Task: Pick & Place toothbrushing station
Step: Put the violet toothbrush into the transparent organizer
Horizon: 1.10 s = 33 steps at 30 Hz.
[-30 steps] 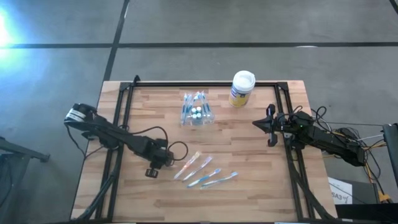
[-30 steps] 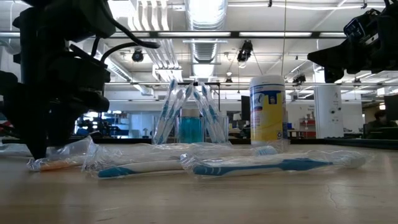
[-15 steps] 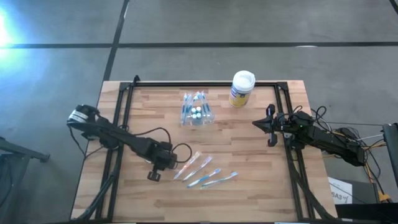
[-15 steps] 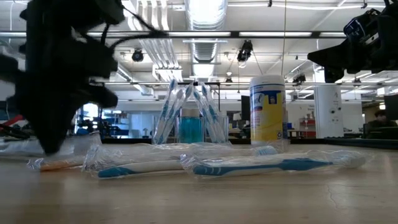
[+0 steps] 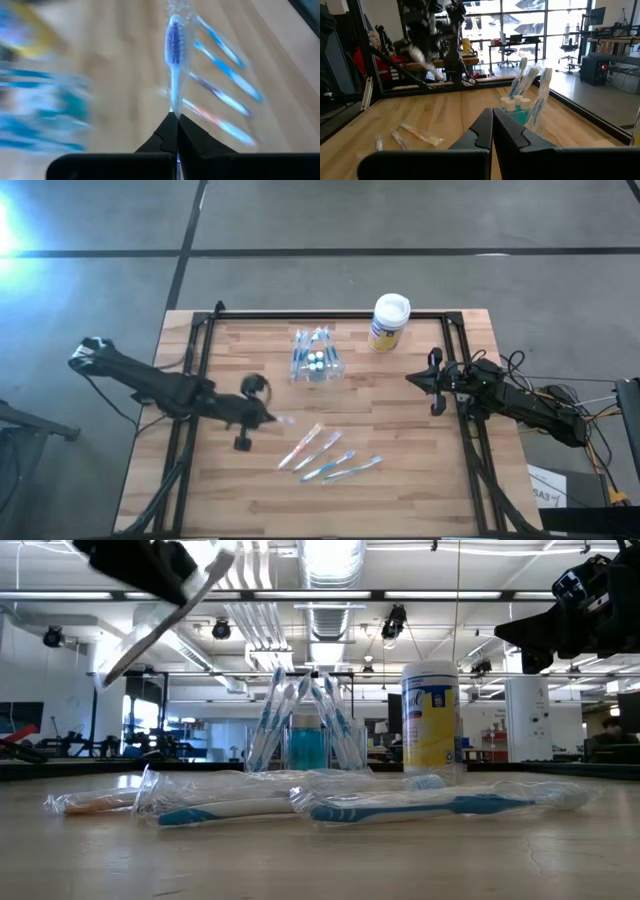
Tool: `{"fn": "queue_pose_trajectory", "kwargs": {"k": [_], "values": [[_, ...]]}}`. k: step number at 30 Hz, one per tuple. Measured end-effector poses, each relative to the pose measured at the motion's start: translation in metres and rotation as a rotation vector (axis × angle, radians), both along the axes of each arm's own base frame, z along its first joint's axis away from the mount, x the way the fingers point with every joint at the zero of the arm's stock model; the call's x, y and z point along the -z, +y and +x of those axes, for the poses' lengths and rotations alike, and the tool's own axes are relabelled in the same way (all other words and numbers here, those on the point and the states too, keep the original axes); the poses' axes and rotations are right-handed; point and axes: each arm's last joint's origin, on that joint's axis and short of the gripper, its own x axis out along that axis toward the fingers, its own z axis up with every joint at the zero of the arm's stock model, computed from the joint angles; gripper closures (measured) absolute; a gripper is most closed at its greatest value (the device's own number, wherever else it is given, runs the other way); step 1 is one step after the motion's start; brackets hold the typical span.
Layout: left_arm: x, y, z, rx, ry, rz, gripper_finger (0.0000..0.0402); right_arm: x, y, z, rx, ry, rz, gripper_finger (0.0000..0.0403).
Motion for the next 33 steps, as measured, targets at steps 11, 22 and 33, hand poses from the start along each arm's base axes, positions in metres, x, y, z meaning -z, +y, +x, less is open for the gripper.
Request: {"fn": "queue_pose_trajectory", "kwargs": {"k": [11, 22, 33], "values": [[-0.011, 0.031, -0.060, -0.317, -0.459, -0.046, 0.0400, 0.000, 0.000, 0.000, 0.000, 0.000, -0.003, 0.0394], [0.045, 0.042, -0.090, -0.174, -0.781, -0.089, 0.0401, -0.001, 0.000, 0.000, 0.002, -0.005, -0.017, 0.0394], [0.072, 0.063, -0.100, -0.347, -0.844, -0.089, 0.0401, -0.003, 0.000, 0.000, 0.004, -0.022, -0.032, 0.0394]]}}
